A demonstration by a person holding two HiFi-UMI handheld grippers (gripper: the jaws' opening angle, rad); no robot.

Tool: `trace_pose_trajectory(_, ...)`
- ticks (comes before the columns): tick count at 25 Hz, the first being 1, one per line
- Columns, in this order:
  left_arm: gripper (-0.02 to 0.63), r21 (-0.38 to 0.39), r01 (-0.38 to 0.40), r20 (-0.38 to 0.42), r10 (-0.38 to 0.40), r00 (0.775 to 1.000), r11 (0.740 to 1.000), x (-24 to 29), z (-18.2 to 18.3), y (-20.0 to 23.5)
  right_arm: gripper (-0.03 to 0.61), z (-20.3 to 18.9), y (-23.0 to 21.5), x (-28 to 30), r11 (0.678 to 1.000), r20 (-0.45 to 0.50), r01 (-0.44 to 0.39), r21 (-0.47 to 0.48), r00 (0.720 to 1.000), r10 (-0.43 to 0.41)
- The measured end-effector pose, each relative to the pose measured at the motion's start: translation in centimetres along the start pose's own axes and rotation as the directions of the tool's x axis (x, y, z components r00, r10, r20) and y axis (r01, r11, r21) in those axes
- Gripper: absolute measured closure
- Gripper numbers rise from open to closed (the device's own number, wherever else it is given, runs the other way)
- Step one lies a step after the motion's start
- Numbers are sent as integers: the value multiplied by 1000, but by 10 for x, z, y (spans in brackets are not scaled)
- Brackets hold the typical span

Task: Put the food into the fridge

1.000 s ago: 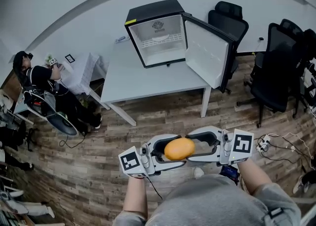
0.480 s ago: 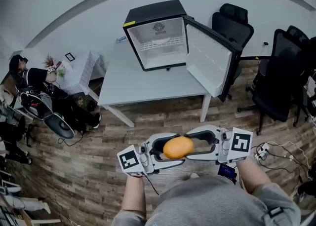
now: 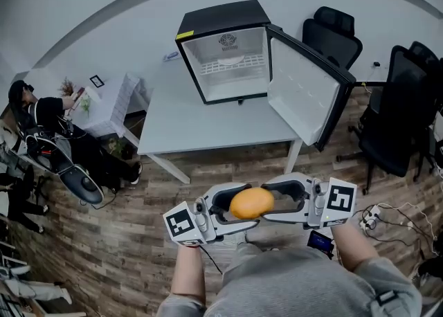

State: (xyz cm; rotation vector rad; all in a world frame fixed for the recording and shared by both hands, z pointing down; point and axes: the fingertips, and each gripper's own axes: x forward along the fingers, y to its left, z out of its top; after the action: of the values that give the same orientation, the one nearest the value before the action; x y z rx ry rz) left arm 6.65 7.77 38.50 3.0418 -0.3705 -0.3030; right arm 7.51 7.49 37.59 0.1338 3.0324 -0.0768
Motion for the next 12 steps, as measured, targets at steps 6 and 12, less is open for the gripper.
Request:
trace_pose_trajectory(6,318,4,25,13,-25,1000,1000,-33,17,51,330,4,-48,27,998,20,66,-13,998,-66)
trace_pose_trajectory(12,321,-7,54,32,-54,998,998,-56,32,98,330,9,-88,60,995,26,88,-38,996,-87)
